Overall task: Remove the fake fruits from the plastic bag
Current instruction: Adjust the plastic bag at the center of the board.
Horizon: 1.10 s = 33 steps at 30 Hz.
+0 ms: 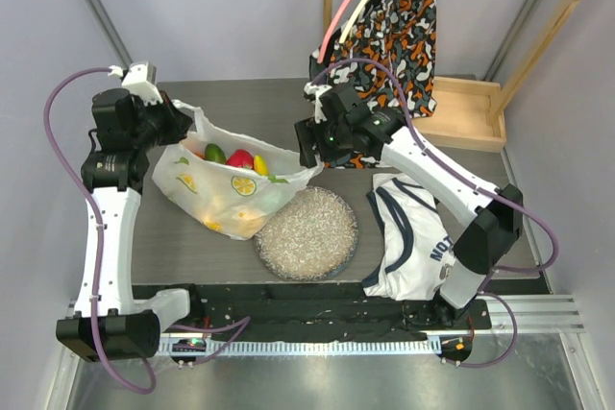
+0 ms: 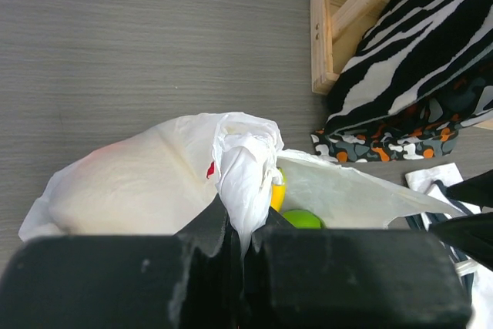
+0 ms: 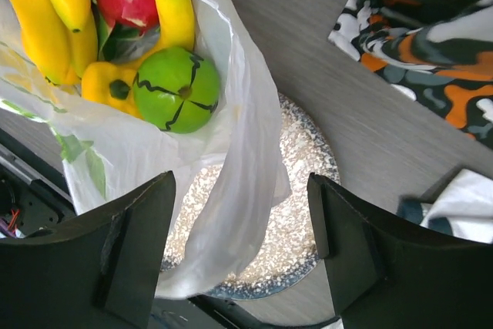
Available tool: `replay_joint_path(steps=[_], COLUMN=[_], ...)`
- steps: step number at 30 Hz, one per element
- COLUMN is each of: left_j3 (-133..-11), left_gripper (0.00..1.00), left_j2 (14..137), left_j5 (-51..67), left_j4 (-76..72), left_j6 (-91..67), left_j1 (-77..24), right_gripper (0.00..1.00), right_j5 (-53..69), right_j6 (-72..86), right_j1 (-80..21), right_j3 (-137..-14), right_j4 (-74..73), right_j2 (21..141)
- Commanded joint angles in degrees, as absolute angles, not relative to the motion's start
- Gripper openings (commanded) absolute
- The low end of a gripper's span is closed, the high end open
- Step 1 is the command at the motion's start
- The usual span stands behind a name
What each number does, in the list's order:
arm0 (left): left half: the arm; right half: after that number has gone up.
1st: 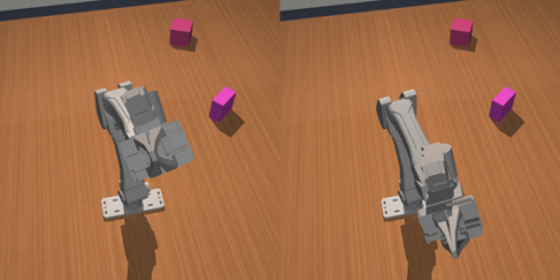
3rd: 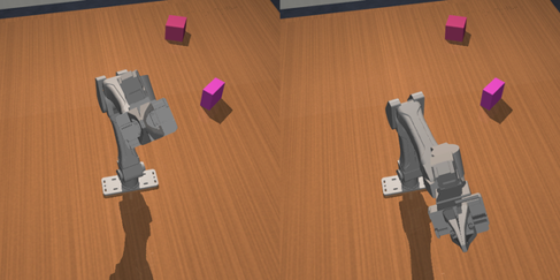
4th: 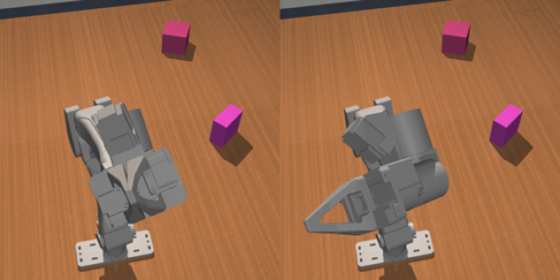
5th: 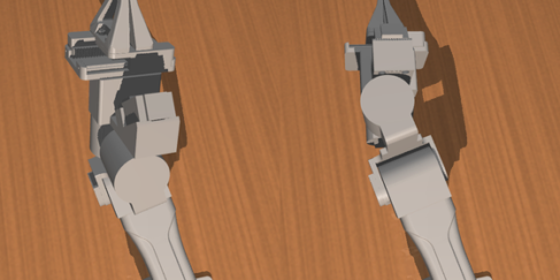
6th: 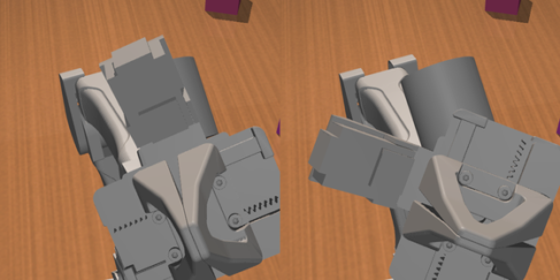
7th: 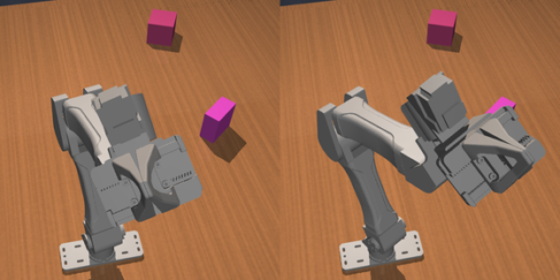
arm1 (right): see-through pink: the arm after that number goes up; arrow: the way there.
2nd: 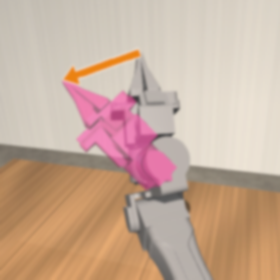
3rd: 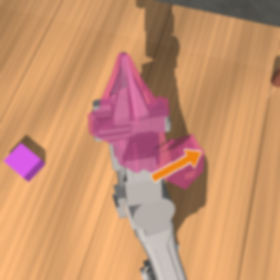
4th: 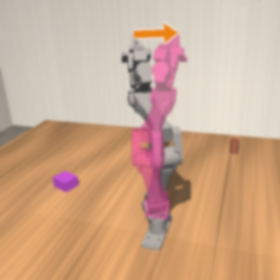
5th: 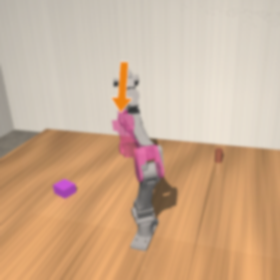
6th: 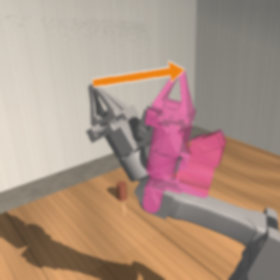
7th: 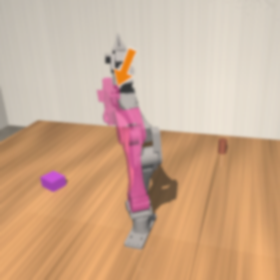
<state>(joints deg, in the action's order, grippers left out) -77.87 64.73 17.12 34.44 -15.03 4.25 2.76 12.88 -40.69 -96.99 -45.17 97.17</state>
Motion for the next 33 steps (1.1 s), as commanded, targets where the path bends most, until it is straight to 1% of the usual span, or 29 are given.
replay_joint_path(steps=[1,4,6,7,8,9,10,11,12,14,15,16,17,18,19,20,21,22,23,24,25,26,27,28,30,31,33], left_j3=[-77.08,-77.52,-77.43,-77.43,-77.00,-76.91,-76.82,-76.73,-76.55,-76.99,-77.34,-77.69,-79.17,-80.23,-81.64,-85.83,-88.65,-91.90,-98.81,-102.53,-106.14,-112.96,-116.07,-120.80,-123.82,-125.58,-126.47], left_gripper=[0.00,0.00,0.00,0.00,0.00,0.00,0.00,0.00,0.00,0.00,0.00,0.00,0.00,0.00,0.00,0.00,0.00,0.00,0.00,0.00,0.00,0.00,0.00,0.00,0.00,0.00,0.00], left_j2=[62.93,63.19,63.37,63.28,63.46,63.63,64.15,64.51,65.03,67.58,69.07,71.78,73.72,75.65,80.46,83.03,85.67,88.83,93.73,96.22,98.15,101.05,102.03,102.74,103.10,102.83,101.00], left_j5=[18.37,18.11,17.76,17.67,17.49,17.32,17.05,16.88,15.48,12.93,9.70,8.19,6.52,5.37,5.27,5.01,4.31,4.22,4.04,4.04,4.91,5.44,5.54,5.80,7.37,8.34,10.89], left_j4=[34.10,35.68,36.12,36.21,36.21,36.12,35.78,35.51,35.16,33.49,32.62,30.61,29.28,28.14,26.30,26.11,26.54,26.89,27.42,27.86,28.38,28.39,28.39,27.78,25.85,25.40,24.53], left_j6=[-15.03,-14.15,-13.63,-13.54,-13.27,-13.27,-12.58,-12.05,-11.34,-8.45,-7.22,-4.86,-3.79,-2.74,-0.72,-0.36,-0.35,-1.05,-3.40,-5.17,-6.66,-8.51,-8.70,-8.61,-8.18,-8.09,-8.87], left_j1=[4.22,4.31,4.22,4.31,4.31,4.31,4.31,4.31,4.31,4.31,4.31,4.39,4.31,4.48,4.48,4.48,4.66,5.53,6.15,6.85,8.16,8.78,9.14,9.23,9.23,9.14,9.23], right_gripper=[0.76,0.76,0.71,0.65,0.56,0.34,0.23,0.14,0.02,0.01,0.01,0.01,0.01,0.01,0.01,0.01,0.01,0.01,0.01,0.01,0.01,0.01,0.01,0.01,0.01,0.01,0.01], right_j5=[8.25,14.57,18.88,20.03,20.91,21.88,22.06,22.23,22.76,22.24,21.63,21.45,21.10,20.66,18.83,17.42,16.45,15.48,15.21,14.94,14.25,13.63,12.40,11.09,7.66,7.04,5.89], right_j6=[14.50,13.80,12.58,12.22,12.13,12.22,12.13,11.87,10.47,9.23,8.62,7.22,6.25,5.20,2.92,1.94,0.89,-1.47,-1.93,-2.11,-2.11,-1.76,-1.67,-1.76,-2.72,-3.42,-3.69], right_j1=[-39.20,-38.24,-38.14,-38.06,-37.62,-37.36,-37.01,-36.65,-36.65,-36.65,-36.56,-36.56,-36.65,-36.65,-36.56,-36.65,-36.65,-36.65,-36.56,-36.65,-36.56,-36.65,-36.74,-36.74,-36.74,-36.74,-36.83], right_j3=[-99.05,-102.12,-104.23,-104.85,-105.55,-105.90,-106.43,-108.52,-110.63,-120.46,-124.76,-134.64,-140.04,-145.40,-153.64,-155.46,-155.39,-151.21,-148.39,-145.66,-142.68,-142.91,-144.22,-148.32,-151.68,-151.44,-147.51], right_j4=[-47.98,-52.28,-54.31,-55.53,-55.46,-55.02,-54.06,-51.96,-51.07,-49.66,-49.22,-48.09,-47.38,-46.33,-42.93,-40.02,-36.60,-28.12,-23.17,-18.33,-9.93,-6.97,-4.59,-1.70,-0.36,1.48,1.76], right_j2=[101.67,104.75,106.34,107.30,108.79,109.50,110.21,112.83,114.50,119.24,124.84,127.76,130.66,137.22,139.72,141.66,142.46,141.69,140.72,139.67,137.92,137.81,138.07,139.12,139.66,139.31,134.84])
